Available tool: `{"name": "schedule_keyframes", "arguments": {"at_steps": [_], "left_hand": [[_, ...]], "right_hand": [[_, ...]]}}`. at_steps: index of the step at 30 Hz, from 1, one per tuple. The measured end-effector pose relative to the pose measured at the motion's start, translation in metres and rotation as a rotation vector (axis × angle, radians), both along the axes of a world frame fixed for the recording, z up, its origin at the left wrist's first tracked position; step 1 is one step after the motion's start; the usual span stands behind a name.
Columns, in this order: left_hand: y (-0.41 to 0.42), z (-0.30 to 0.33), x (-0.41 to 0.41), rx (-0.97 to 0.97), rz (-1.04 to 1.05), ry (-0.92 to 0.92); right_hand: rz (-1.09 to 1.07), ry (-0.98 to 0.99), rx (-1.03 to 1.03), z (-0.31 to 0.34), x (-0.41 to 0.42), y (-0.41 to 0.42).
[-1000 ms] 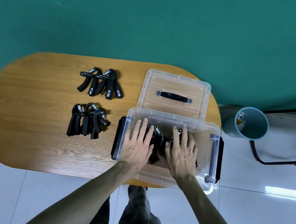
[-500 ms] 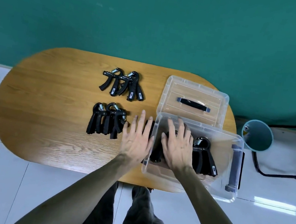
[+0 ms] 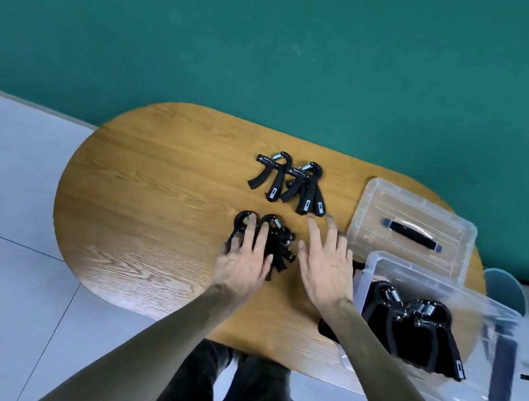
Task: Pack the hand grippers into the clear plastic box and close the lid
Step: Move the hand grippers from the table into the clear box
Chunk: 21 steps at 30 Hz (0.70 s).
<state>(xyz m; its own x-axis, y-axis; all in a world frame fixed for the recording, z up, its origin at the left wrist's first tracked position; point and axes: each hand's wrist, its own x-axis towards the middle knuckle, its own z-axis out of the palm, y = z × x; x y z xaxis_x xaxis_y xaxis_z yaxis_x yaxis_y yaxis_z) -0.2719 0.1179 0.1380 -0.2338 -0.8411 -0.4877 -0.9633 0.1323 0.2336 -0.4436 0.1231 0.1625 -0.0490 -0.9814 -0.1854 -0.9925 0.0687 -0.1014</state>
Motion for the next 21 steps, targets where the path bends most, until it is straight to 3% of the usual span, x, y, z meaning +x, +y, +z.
{"name": "schedule_keyframes", "arguments": {"at_steps": [10,21], "left_hand": [[-0.017,-0.083,0.033,0.123,-0.001,-0.087],[-0.029,-0.154,0.027,-0.009,0.135,0.185]], "right_hand": [[0.118,0.007,0.108,-0.065,0.038,-0.07],[0.073,-0.031,0.137,-0.143,0.072,-0.173]]}}
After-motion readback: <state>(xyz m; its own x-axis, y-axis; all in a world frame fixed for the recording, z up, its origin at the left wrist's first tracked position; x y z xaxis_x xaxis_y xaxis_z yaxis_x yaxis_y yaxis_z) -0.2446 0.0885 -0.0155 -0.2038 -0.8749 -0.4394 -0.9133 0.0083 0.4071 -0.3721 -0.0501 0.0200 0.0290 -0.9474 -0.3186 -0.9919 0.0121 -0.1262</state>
